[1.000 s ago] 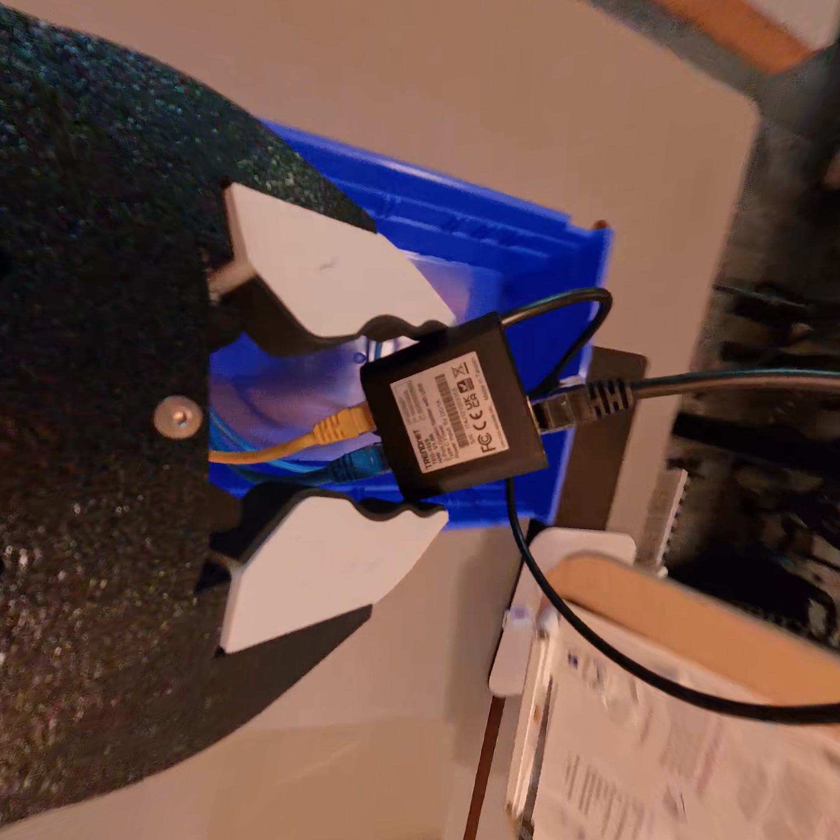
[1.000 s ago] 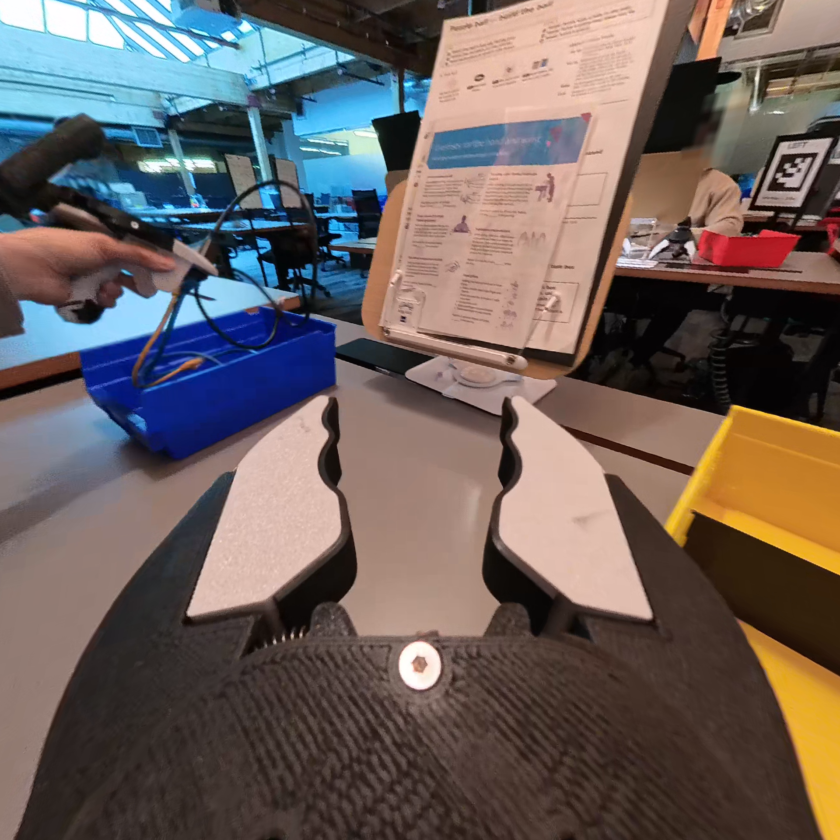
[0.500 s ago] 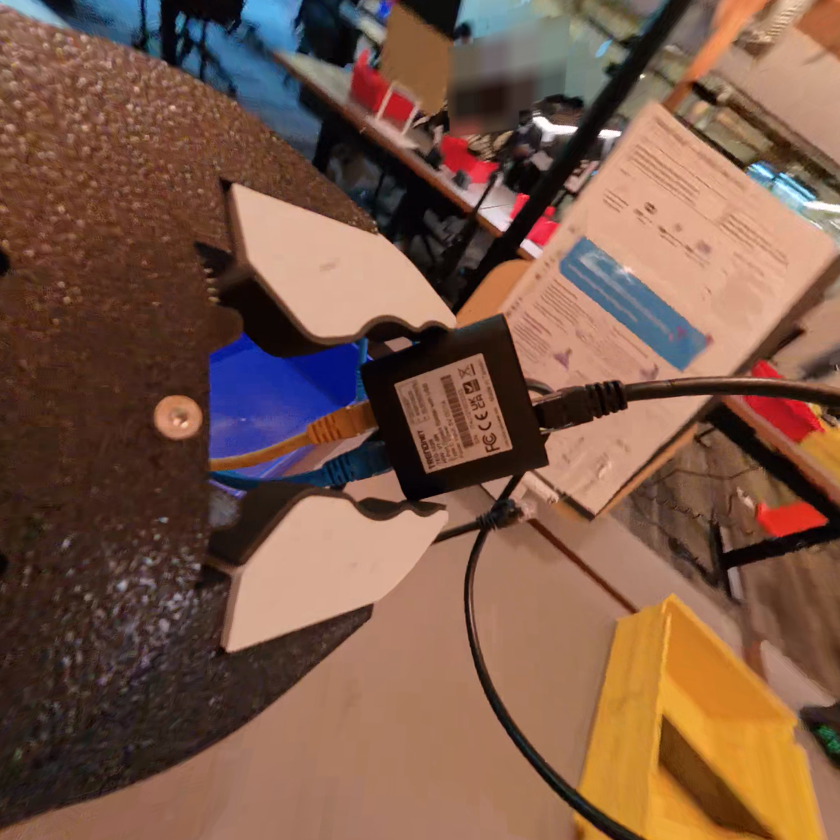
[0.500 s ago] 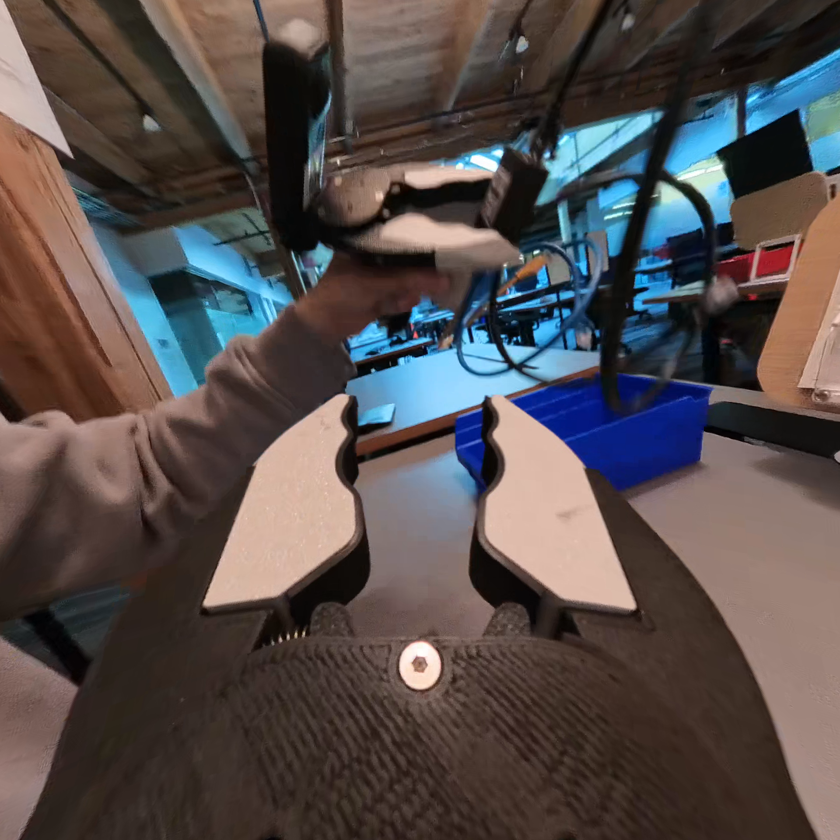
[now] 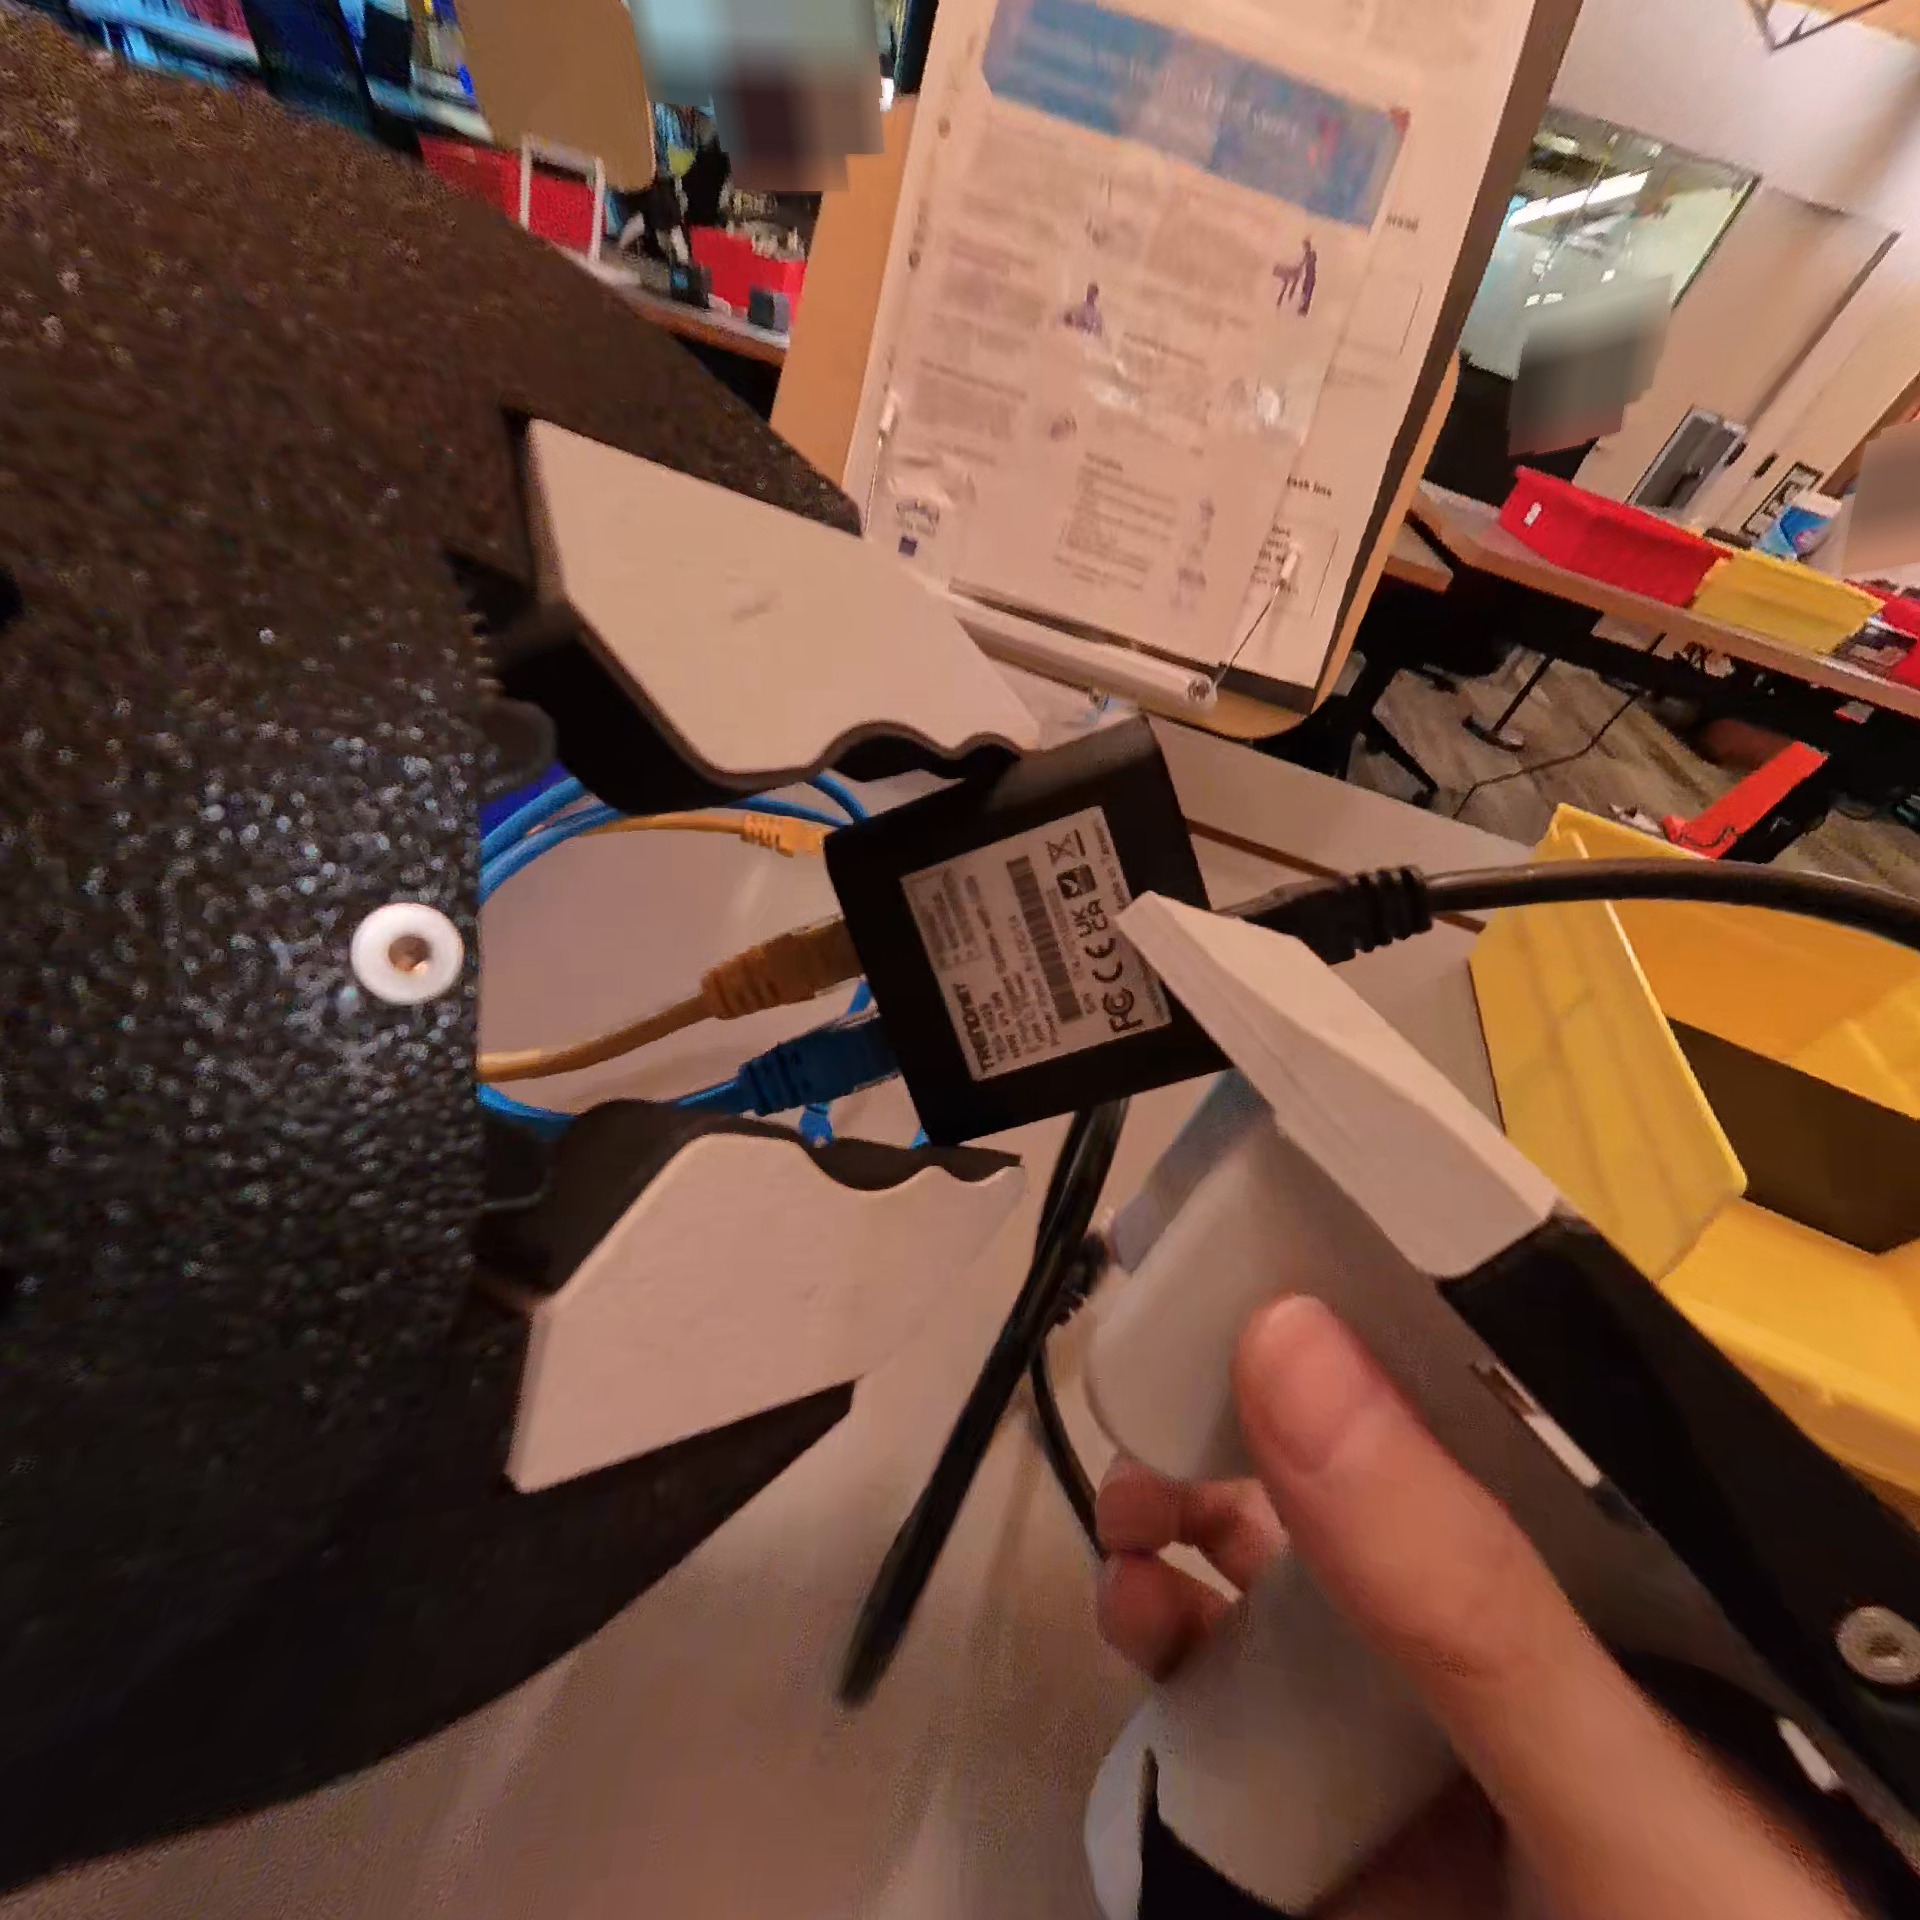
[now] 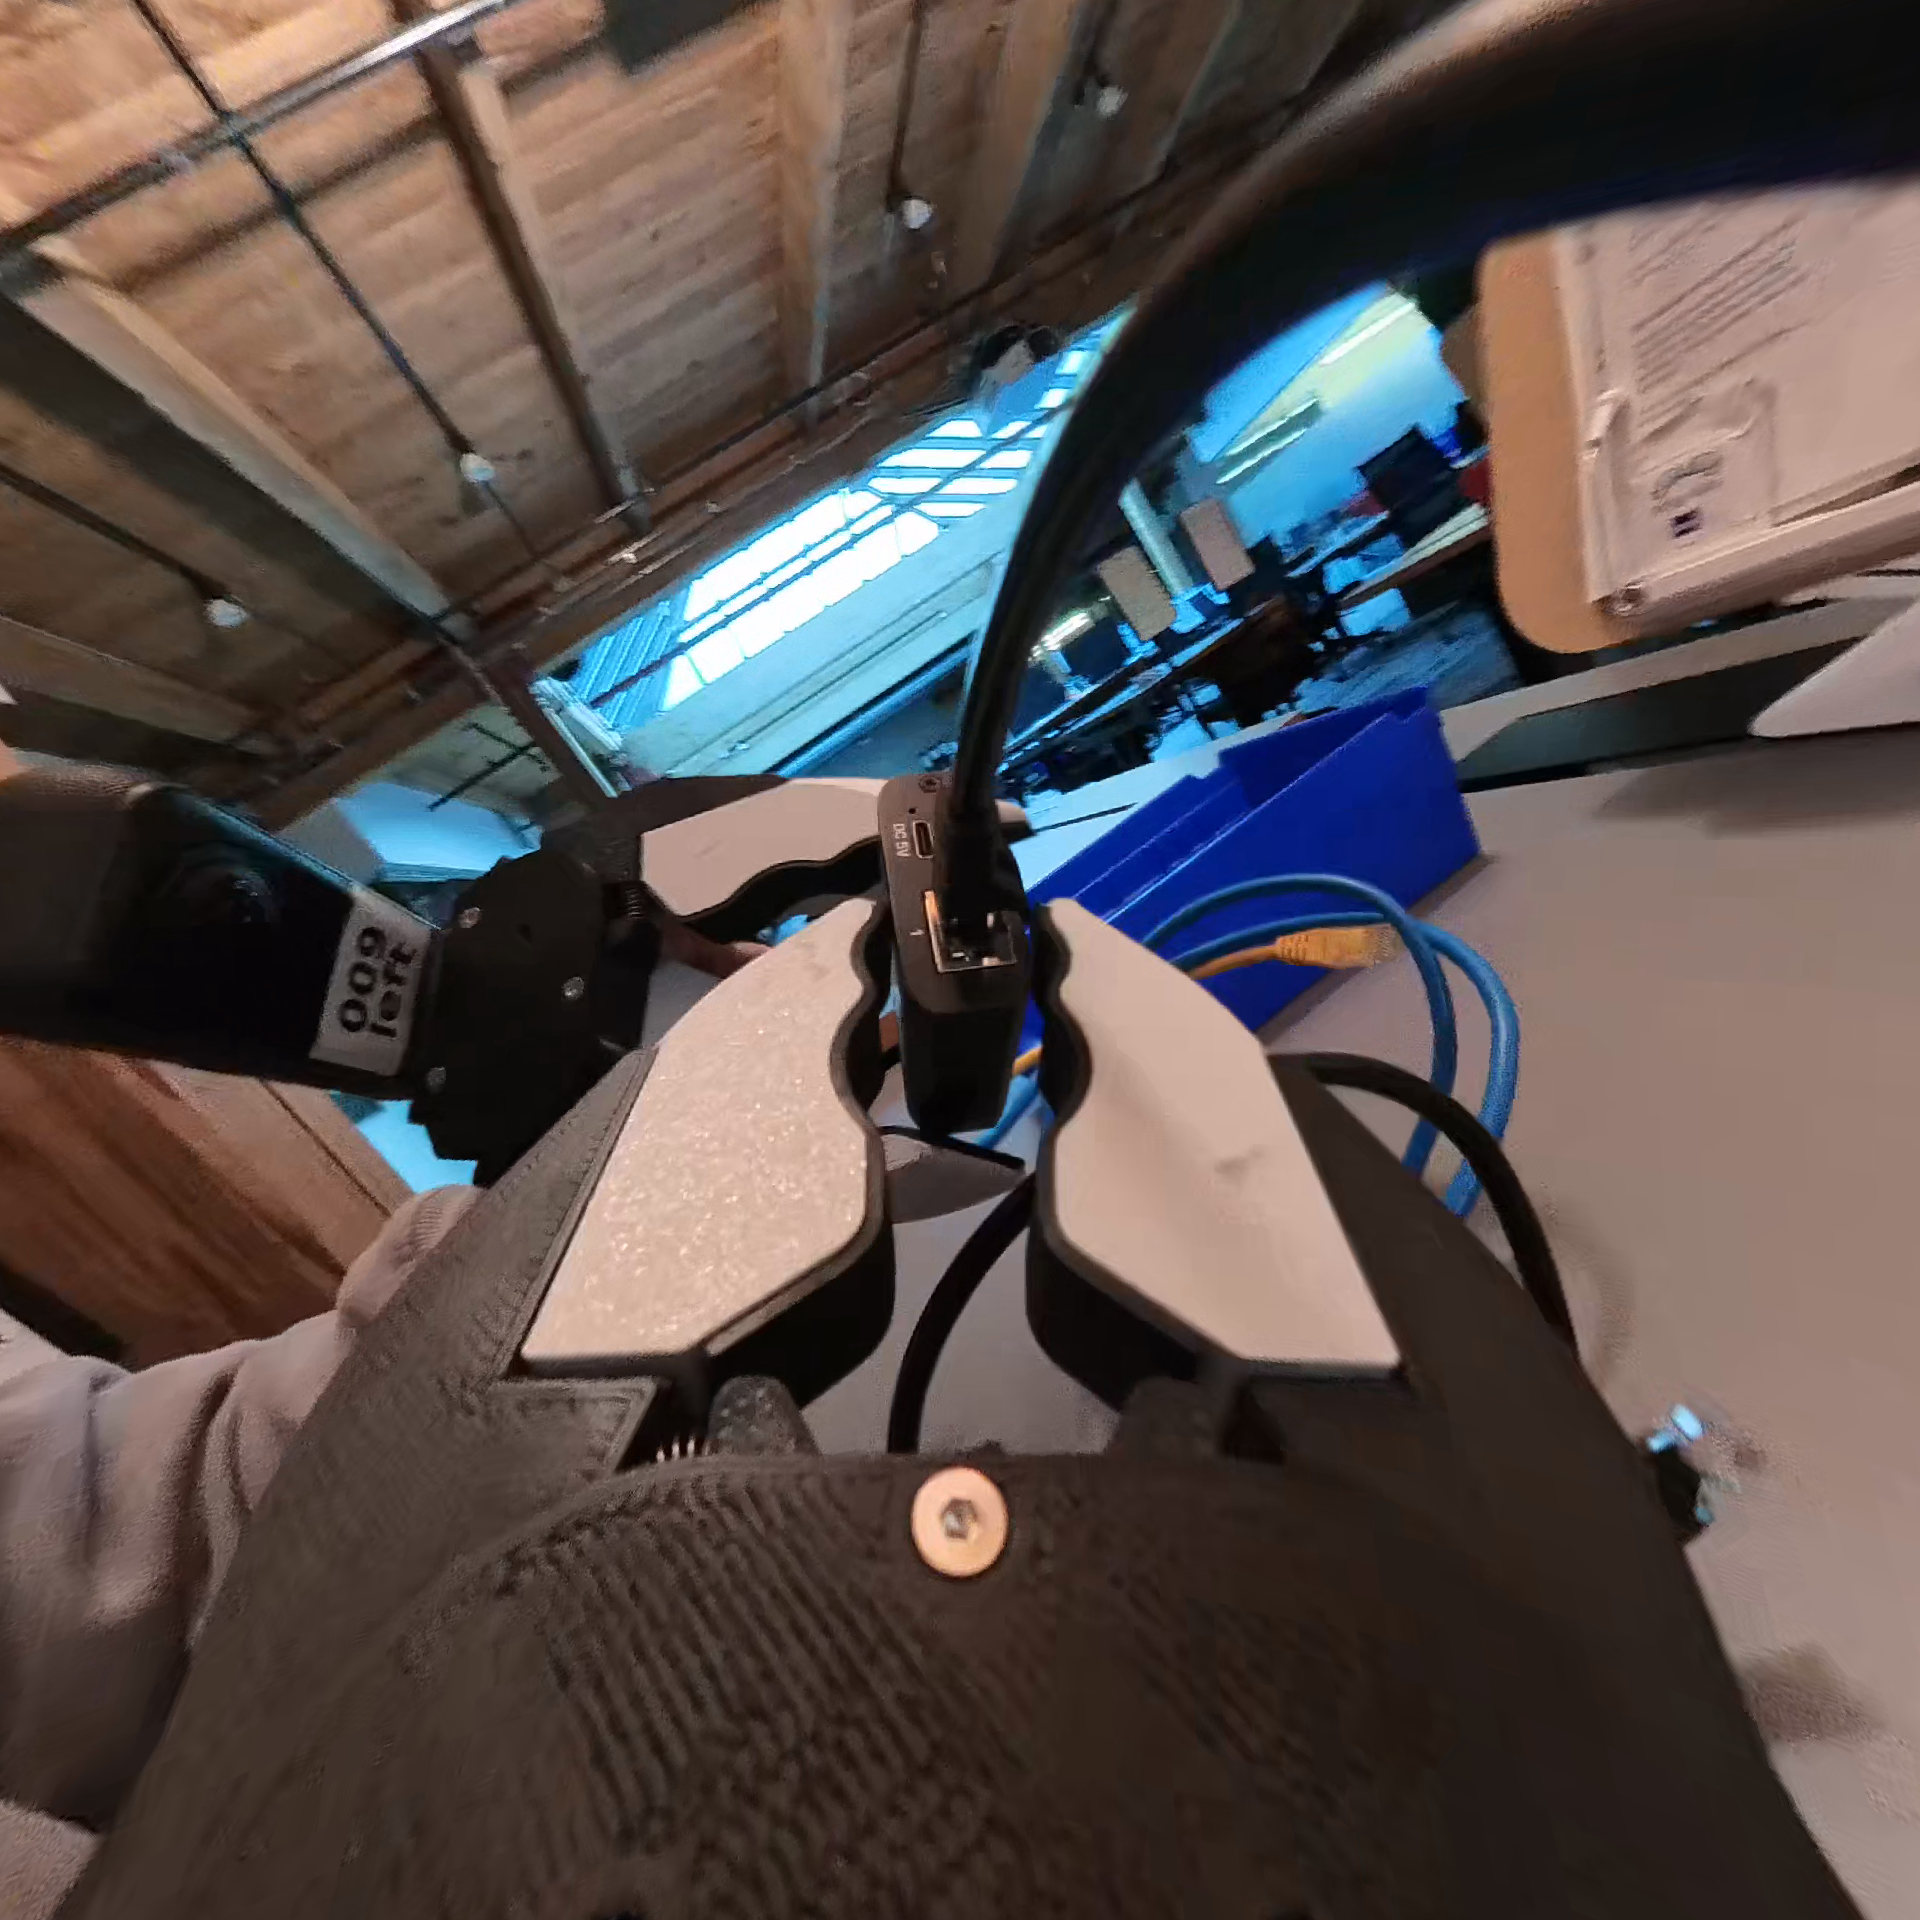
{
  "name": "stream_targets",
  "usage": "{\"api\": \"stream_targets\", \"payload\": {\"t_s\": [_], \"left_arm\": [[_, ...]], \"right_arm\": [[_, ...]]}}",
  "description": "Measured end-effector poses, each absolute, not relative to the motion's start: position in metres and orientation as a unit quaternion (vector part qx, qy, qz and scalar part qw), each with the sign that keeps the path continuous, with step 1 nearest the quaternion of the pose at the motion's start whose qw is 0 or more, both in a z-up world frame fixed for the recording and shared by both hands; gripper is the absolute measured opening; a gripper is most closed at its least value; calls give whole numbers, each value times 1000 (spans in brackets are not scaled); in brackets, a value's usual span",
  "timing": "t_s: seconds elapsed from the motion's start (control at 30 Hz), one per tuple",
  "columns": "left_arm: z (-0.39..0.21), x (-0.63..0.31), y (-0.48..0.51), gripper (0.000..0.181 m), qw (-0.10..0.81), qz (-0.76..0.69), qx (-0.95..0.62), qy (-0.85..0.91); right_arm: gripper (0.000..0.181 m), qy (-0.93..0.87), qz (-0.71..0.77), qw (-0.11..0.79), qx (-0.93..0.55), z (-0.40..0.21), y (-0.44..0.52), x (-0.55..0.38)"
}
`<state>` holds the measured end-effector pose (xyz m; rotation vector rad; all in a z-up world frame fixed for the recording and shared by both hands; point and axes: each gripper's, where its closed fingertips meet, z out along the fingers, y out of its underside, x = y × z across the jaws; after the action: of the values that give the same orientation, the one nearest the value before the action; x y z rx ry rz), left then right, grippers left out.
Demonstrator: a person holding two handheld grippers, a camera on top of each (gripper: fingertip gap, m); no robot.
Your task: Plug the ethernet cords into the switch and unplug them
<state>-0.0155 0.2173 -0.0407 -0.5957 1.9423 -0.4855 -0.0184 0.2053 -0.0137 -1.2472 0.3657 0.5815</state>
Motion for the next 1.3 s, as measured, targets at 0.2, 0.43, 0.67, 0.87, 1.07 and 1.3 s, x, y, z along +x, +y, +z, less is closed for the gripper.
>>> {"api": "stream_targets", "payload": {"t_s": [0.2,0.43,0.67,0.87,1.07,1.3], "left_arm": [[-48,-12,216,66,484,-267,-258,792],[-30,-23,216,75,594,-296,-281,693],[-45,-28,213,76,531,-325,-377,686],[-52,-32,183,74,531,-318,-393,680],[-67,-7,203,72,532,-357,-412,648],[-57,-2,204,55,579,-396,-327,633]], "right_arm": [[24,206,296,755,-548,-21,206,-9],[24,374,440,712,-398,-35,192,29],[24,440,431,699,-362,-54,187,47],[24,438,434,698,-364,-54,187,46],[24,433,475,685,-344,-44,192,30],[24,442,489,675,-331,-49,195,31]]}}
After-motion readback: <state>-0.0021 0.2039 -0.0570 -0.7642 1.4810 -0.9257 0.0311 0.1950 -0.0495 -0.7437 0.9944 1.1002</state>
